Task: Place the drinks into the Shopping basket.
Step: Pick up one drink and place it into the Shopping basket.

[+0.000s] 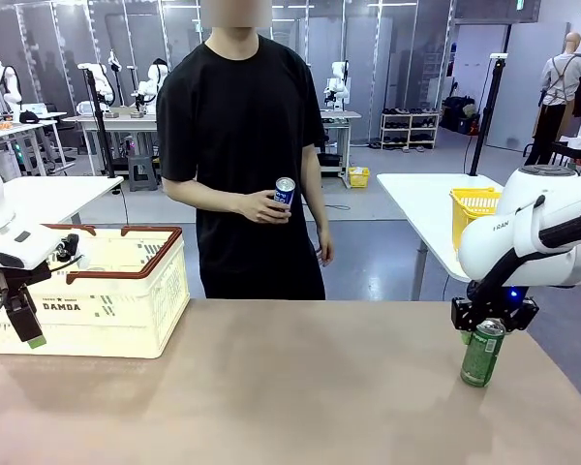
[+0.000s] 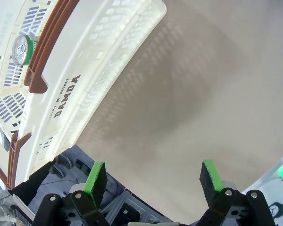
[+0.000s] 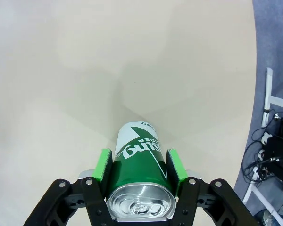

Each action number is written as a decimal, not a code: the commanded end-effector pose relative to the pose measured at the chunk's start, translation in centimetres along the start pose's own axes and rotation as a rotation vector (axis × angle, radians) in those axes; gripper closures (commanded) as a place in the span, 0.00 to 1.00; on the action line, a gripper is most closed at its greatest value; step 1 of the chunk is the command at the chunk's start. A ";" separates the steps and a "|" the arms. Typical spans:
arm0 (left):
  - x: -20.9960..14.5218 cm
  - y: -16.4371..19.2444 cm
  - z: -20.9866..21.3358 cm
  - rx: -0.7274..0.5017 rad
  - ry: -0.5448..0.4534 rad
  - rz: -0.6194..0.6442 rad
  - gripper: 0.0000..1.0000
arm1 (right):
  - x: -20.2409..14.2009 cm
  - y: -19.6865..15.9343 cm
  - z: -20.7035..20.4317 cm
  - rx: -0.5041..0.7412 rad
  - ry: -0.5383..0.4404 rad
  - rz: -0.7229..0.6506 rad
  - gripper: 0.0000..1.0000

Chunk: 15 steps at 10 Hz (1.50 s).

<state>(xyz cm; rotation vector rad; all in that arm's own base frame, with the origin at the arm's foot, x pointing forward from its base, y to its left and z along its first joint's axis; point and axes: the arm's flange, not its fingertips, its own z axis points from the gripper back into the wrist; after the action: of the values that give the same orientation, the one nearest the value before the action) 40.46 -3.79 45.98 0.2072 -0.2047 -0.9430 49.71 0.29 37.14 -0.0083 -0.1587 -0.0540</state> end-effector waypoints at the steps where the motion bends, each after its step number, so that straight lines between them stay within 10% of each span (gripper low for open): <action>1: 0.1 -0.1 0.2 0.005 0.000 0.014 0.00 | -0.9 2.0 1.1 0.001 0.041 -0.025 1.00; 15: 0.1 -0.1 0.2 0.005 0.000 0.014 0.00 | -1.1 25.9 3.8 0.002 -0.055 0.329 1.00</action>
<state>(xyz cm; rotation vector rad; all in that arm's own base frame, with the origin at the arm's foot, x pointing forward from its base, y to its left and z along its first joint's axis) 40.46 -3.83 46.00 0.2073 -0.2052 -0.9438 48.25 24.65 40.26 -0.0079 -0.1931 0.2805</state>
